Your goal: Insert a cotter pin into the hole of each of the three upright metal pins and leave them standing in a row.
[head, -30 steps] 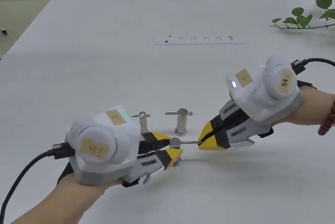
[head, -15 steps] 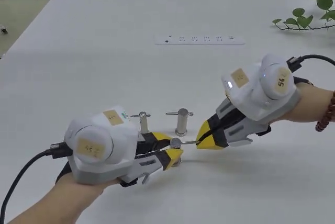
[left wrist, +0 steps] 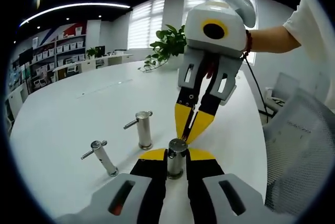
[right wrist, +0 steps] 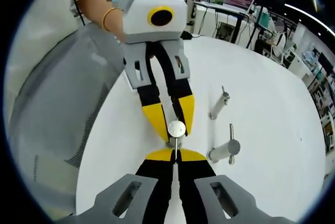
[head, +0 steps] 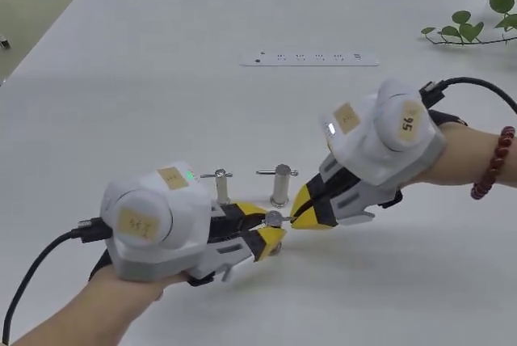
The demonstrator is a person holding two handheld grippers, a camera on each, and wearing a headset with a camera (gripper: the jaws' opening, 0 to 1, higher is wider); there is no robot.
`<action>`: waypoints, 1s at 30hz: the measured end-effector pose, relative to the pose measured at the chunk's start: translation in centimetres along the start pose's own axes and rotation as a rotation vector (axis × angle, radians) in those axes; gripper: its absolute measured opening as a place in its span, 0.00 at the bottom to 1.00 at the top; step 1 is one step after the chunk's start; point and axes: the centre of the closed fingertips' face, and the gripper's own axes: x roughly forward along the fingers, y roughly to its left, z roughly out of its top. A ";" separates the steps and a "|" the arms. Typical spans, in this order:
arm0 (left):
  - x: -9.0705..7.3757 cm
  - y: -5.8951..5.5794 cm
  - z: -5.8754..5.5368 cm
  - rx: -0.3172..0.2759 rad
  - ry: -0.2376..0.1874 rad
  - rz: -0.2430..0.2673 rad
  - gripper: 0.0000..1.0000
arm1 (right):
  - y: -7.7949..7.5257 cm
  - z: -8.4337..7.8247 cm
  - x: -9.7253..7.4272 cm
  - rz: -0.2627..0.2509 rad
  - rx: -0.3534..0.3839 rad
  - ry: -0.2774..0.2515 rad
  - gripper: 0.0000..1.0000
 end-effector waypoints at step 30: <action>0.4 0.1 -1.0 -0.138 -0.026 -0.027 0.13 | 0.0 0.3 0.4 -0.028 0.067 -0.019 0.09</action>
